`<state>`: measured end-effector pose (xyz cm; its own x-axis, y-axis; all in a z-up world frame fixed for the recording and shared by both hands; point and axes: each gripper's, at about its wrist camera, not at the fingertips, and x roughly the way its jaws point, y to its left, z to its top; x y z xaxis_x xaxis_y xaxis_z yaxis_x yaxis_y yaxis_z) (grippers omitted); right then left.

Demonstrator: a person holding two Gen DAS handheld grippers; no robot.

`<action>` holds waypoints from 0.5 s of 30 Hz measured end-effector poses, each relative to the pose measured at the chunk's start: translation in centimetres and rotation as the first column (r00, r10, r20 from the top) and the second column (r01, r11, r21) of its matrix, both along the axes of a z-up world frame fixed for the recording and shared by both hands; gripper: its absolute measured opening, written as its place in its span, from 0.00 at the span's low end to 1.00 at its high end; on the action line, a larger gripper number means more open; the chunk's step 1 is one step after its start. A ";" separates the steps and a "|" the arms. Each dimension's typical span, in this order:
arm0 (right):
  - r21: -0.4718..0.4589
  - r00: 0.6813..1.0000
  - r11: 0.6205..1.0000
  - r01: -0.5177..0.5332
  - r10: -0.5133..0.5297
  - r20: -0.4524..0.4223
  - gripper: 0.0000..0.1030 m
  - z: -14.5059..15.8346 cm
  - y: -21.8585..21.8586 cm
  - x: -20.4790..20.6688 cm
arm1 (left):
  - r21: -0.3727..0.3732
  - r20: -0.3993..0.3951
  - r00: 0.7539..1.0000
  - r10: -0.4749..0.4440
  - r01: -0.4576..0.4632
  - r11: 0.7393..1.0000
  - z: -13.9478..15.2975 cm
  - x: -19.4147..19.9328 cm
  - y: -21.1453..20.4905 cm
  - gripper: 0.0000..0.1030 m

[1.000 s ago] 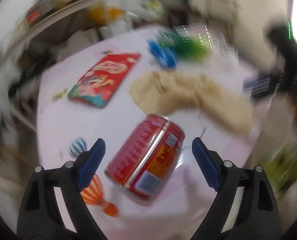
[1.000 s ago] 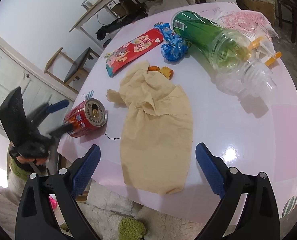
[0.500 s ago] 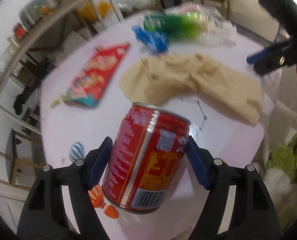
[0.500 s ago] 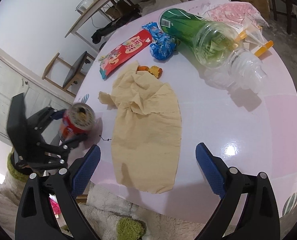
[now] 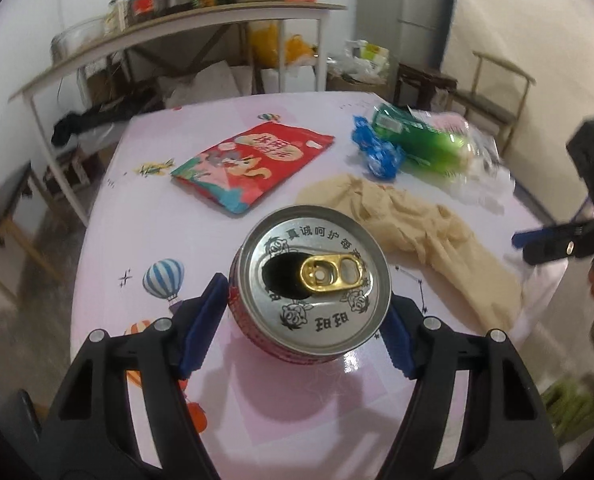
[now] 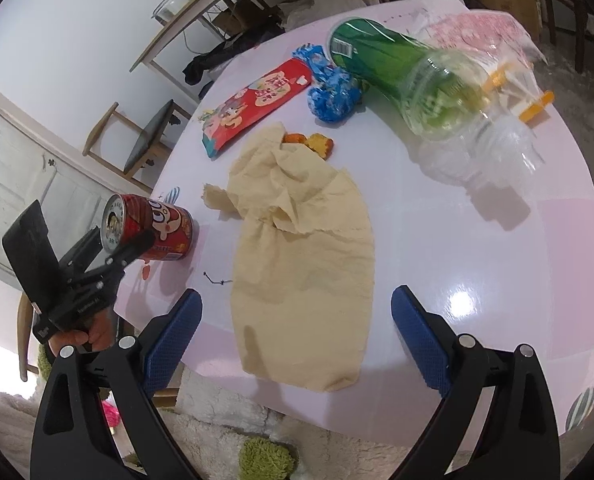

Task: Collect trash
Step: 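Set the red can back on the table and open the left tool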

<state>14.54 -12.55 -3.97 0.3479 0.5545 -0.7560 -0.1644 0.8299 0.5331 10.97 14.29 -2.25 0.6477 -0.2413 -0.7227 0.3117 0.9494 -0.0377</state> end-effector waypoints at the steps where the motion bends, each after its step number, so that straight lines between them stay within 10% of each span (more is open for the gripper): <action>1: -0.003 1.000 1.000 -0.001 0.001 0.004 0.90 0.1 0.2 0.2 | -0.020 -0.017 1.000 0.004 -0.005 1.000 0.1 0.2 0.4 0.66; 12: -0.244 1.000 0.970 -0.015 0.020 0.020 0.85 -2.0 3.6 1.7 | -0.088 -0.050 0.993 0.102 -0.106 0.990 -0.9 0.4 3.1 0.67; 15: -0.350 0.994 0.934 -0.072 0.096 0.054 0.85 -2.2 5.1 1.0 | -0.078 -0.028 0.993 0.112 -0.113 0.990 -0.7 0.0 3.1 0.80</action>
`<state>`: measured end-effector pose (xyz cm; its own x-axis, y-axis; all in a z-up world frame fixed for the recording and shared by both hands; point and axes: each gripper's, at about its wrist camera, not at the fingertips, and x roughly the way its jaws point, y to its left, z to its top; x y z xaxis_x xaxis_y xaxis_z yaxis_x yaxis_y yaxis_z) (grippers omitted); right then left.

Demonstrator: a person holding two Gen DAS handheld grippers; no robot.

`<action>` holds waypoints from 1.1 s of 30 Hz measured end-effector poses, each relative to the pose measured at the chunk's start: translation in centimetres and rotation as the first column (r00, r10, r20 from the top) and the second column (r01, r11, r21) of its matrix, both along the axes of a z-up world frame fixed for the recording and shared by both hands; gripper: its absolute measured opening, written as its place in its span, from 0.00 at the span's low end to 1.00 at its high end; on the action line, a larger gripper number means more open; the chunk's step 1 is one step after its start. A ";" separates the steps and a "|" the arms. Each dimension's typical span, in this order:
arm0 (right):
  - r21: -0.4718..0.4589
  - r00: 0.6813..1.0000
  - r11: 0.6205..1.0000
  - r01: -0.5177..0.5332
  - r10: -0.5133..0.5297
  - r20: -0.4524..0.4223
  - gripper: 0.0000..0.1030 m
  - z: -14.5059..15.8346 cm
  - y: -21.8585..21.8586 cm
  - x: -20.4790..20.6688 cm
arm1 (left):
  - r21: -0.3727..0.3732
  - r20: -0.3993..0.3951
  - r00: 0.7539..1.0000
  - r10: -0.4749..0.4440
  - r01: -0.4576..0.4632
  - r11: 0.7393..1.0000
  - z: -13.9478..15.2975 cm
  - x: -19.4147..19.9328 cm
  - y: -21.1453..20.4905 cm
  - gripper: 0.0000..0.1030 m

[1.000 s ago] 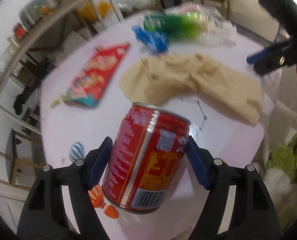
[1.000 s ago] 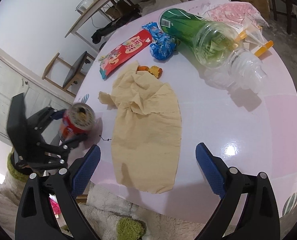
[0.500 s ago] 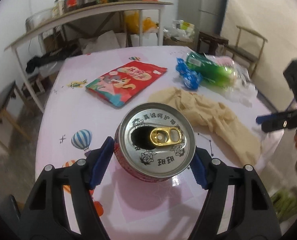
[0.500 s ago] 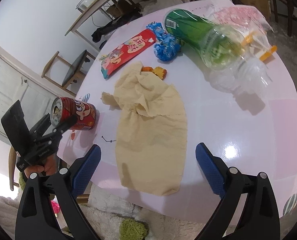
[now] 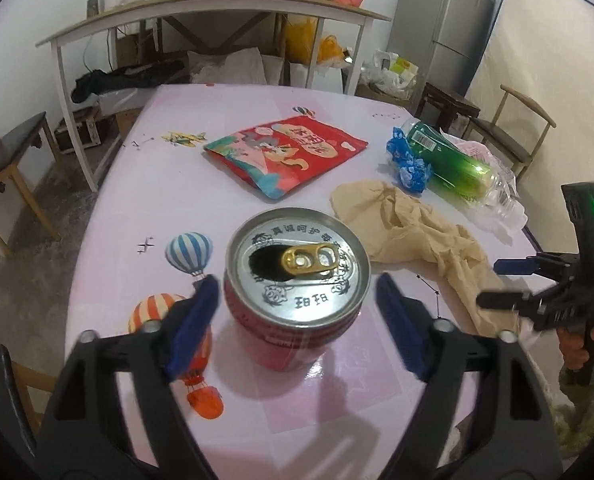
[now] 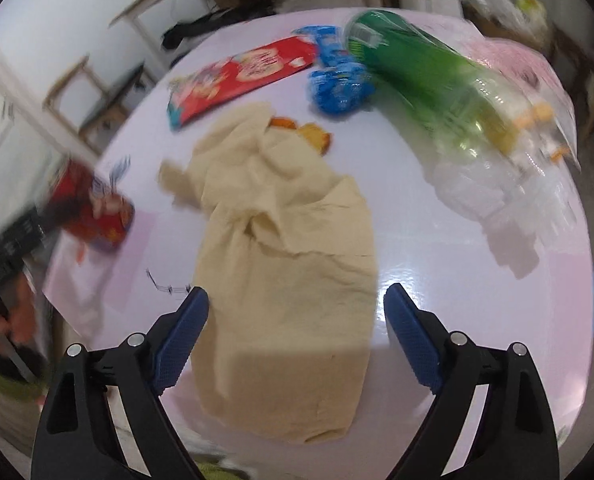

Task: Collect trash
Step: 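Set the red can back on the table and open the left tool, then grasp the beige cloth with the right tool and lift it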

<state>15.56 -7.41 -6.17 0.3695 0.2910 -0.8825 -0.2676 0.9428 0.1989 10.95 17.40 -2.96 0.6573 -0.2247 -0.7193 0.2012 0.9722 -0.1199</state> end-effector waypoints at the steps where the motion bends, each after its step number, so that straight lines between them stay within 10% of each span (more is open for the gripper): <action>1: -0.048 1.000 0.999 -0.020 0.020 0.016 0.84 -0.1 0.6 -0.3 | 0.012 0.013 1.000 0.006 -0.006 1.000 0.1 -0.3 0.0 0.82; 11: -0.126 0.991 0.987 -0.101 0.112 0.079 0.57 0.3 1.8 -2.0 | -0.082 0.183 0.978 0.102 -0.089 0.993 5.2 -5.1 1.9 0.84; 24: 0.031 0.992 0.993 -0.113 0.111 0.054 0.09 0.8 -2.0 -5.9 | -0.096 0.170 0.973 -0.155 0.173 0.980 6.2 -5.6 -9.2 0.85; 33: 0.176 0.998 0.983 -0.055 0.048 0.046 0.06 3.6 -7.9 -11.3 | -0.022 0.048 0.983 -0.177 0.178 0.984 0.2 -1.9 -16.1 0.46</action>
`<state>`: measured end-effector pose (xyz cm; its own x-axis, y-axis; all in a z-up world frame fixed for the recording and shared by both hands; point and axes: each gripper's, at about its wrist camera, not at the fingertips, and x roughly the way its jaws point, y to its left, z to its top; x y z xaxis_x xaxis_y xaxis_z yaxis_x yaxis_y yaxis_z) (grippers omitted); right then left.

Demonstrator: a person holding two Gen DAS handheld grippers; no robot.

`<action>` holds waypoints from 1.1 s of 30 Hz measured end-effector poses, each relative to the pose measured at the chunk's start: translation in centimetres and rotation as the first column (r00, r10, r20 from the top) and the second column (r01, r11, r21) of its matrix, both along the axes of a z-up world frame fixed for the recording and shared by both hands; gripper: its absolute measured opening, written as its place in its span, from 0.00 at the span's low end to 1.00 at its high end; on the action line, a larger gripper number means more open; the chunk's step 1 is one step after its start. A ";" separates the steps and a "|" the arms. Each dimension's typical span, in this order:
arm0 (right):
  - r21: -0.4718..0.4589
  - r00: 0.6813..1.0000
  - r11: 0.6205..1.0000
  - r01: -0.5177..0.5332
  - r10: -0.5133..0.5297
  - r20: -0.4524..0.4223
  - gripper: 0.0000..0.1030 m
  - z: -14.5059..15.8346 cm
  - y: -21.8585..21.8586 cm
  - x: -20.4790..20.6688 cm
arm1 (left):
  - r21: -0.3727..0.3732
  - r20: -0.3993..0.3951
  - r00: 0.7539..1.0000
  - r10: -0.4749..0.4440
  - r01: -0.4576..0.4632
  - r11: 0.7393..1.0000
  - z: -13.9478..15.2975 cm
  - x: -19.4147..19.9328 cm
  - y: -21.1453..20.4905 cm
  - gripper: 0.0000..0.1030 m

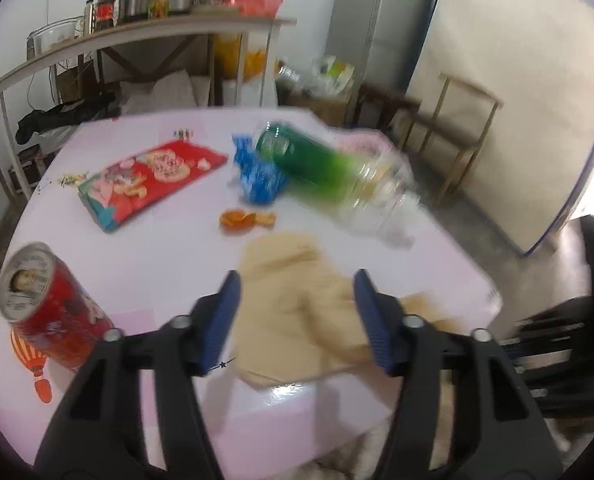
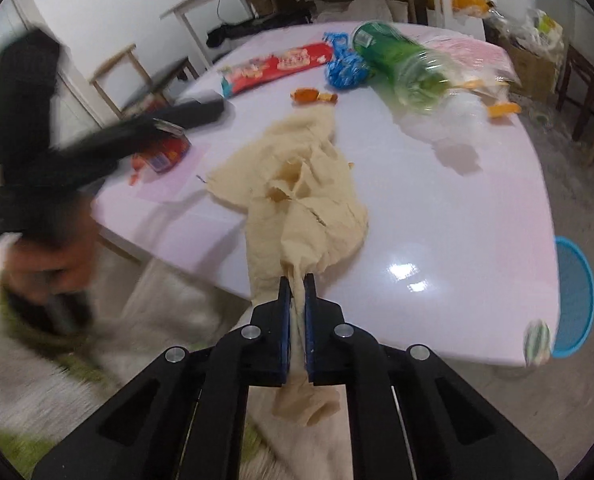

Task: Collect trash

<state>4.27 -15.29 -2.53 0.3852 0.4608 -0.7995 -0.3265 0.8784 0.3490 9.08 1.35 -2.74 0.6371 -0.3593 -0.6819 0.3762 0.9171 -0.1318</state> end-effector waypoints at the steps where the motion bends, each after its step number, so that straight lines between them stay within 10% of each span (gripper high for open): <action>1: 0.027 1.000 1.000 0.003 -0.004 0.005 0.07 0.6 -0.6 -0.5 | -0.003 -0.023 1.000 -0.012 0.012 1.000 -0.9 0.3 -0.3 0.44; 15: 0.327 0.993 0.937 0.119 -0.109 -0.050 0.07 1.1 -2.0 6.6 | -0.048 -0.188 0.979 -0.080 0.073 0.996 -5.4 0.7 -0.7 0.28; 25: 0.212 0.971 0.967 0.142 -0.094 -0.221 0.08 -5.2 1.1 13.7 | -0.178 -0.191 0.975 -0.114 0.079 0.981 -5.0 1.0 1.6 0.27; 33: 0.295 0.954 0.943 0.151 -0.061 -0.293 0.07 -6.3 1.4 14.1 | -0.268 -0.079 0.974 -0.210 0.182 0.946 -2.8 0.3 2.3 0.27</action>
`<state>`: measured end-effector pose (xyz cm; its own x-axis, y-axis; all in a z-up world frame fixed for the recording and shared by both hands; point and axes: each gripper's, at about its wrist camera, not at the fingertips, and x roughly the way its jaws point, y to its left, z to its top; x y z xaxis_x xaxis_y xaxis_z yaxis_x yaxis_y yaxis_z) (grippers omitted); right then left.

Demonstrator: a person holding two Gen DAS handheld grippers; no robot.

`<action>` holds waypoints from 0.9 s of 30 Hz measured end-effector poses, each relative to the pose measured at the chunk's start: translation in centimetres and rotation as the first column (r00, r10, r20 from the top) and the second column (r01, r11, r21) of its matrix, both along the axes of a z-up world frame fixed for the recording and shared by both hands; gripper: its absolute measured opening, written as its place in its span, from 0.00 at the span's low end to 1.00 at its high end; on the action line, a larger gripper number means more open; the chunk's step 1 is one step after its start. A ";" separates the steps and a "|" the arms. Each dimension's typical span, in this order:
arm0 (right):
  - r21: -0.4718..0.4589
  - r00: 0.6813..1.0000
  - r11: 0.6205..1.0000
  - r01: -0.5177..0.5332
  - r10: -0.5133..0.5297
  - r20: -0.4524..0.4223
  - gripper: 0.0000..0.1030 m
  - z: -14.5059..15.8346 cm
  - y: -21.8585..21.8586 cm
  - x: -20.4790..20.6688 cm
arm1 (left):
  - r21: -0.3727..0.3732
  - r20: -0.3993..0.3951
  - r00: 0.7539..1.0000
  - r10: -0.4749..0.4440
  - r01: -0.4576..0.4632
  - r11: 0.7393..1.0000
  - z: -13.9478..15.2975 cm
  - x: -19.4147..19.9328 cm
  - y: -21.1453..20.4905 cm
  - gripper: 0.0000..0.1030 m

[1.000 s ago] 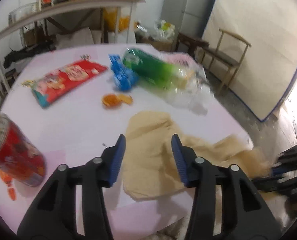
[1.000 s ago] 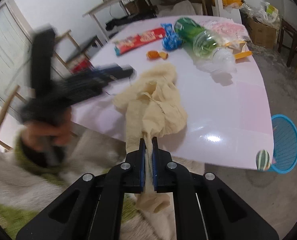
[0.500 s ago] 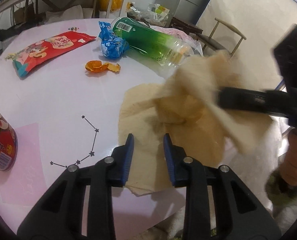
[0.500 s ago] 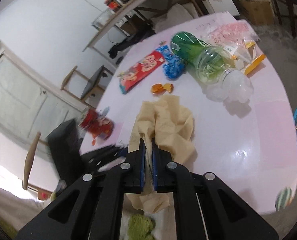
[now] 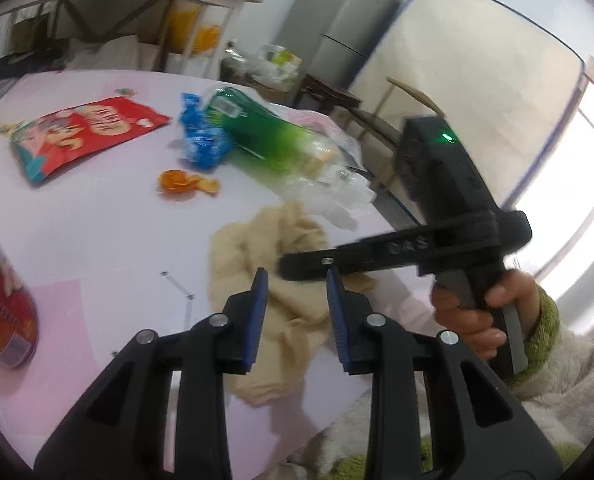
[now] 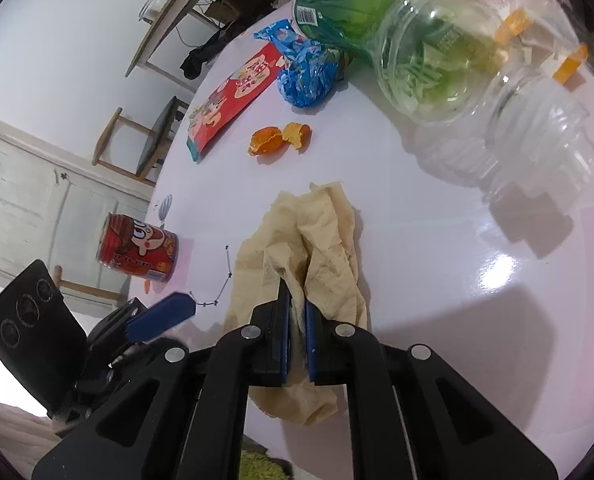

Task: Collect trash

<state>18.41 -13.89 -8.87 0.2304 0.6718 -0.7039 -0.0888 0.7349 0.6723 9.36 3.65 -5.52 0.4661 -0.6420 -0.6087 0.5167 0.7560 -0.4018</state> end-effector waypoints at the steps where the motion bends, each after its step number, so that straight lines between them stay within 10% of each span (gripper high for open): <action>1: 0.023 1.000 1.000 0.002 -0.002 -0.016 0.08 -0.2 0.0 0.1 | 0.026 -0.005 1.000 -0.016 0.017 1.000 -0.2 0.0 -0.6 0.27; 6: 0.081 1.000 0.997 0.016 -0.015 -0.015 0.25 0.4 -0.5 -0.3 | 0.197 -0.062 0.998 0.003 0.010 0.980 -2.4 0.5 -2.8 0.27; 11: 0.068 0.995 0.998 -0.015 0.008 0.104 0.52 4.0 -1.4 -2.1 | 0.195 -0.070 0.997 0.013 0.001 0.981 -2.5 0.3 -2.5 0.27; 21: 0.017 0.990 0.991 0.130 -0.130 0.045 0.55 2.8 -3.9 -1.5 | 0.241 0.000 1.000 0.006 -0.006 0.971 -2.7 -0.7 -3.0 0.27; 27: -0.034 1.000 0.999 0.007 -0.006 0.031 0.48 1.3 0.6 -0.1 | 0.278 0.053 0.998 -0.019 0.003 0.961 -2.8 -1.4 -3.4 0.27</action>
